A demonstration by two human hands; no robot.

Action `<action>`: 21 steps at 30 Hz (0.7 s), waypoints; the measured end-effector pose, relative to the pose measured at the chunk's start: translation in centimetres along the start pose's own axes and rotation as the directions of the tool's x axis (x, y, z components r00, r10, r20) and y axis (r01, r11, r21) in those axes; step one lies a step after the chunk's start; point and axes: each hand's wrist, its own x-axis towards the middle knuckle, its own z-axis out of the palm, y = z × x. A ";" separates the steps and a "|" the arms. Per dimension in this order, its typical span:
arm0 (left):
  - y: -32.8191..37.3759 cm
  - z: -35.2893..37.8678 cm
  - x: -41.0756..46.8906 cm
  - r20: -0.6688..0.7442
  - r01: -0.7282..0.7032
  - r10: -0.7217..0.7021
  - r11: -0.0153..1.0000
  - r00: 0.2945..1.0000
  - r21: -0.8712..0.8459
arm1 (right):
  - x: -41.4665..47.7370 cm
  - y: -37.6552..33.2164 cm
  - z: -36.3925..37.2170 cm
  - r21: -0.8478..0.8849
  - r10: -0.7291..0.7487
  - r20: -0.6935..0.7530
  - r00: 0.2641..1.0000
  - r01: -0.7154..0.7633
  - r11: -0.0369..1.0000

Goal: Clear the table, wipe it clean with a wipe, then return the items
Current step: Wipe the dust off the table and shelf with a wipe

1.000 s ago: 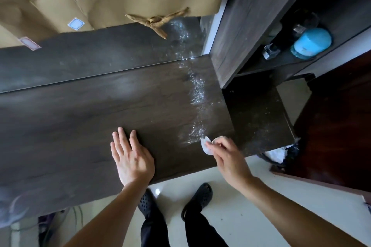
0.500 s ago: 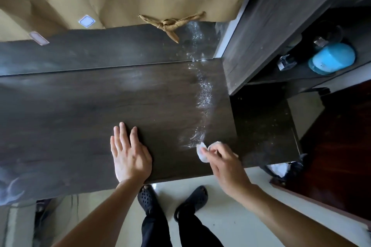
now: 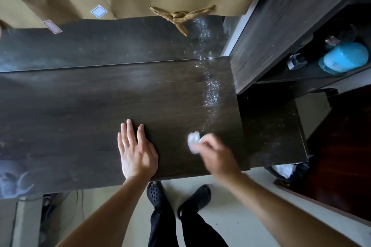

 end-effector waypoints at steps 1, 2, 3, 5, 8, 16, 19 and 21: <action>0.0 0.0 0.1 -0.003 -0.003 0.003 1.000 1.000 -0.001 | 1.6 2.2 -1.0 -0.004 0.069 -0.055 0.996 -0.069 0.998; -0.1 0.1 0.1 -0.005 -0.005 0.005 1.000 1.000 -0.001 | 3.4 4.3 -2.0 -0.038 0.155 -0.142 0.978 -0.162 0.986; -0.1 0.1 0.1 -0.010 -0.006 0.006 1.000 1.000 -0.003 | 5.0 5.9 -2.9 -0.061 0.247 -0.239 0.939 -0.268 0.961; -0.2 0.2 0.0 -0.025 -0.010 0.009 1.000 1.000 -0.009 | 6.0 6.6 -2.9 -0.059 0.334 -0.334 0.881 -0.374 0.926; -0.1 0.1 -0.1 -0.022 -0.009 0.008 1.000 1.000 -0.013 | 3.5 1.4 0.6 -0.060 0.209 -0.207 0.956 -0.226 0.972; -0.2 0.1 0.0 -0.033 -0.021 0.020 0.999 0.999 -0.024 | 6.8 5.0 -1.5 -0.095 0.089 -0.179 0.980 -0.107 0.990; -0.5 0.3 0.0 -0.032 -0.030 0.030 0.999 0.999 -0.014 | 7.0 4.2 -0.9 -0.039 0.289 -0.294 0.911 -0.314 0.949; -0.5 0.3 0.0 -0.027 -0.028 0.027 0.999 0.999 -0.024 | 3.6 0.2 1.6 0.004 0.201 -0.195 0.960 -0.205 0.979</action>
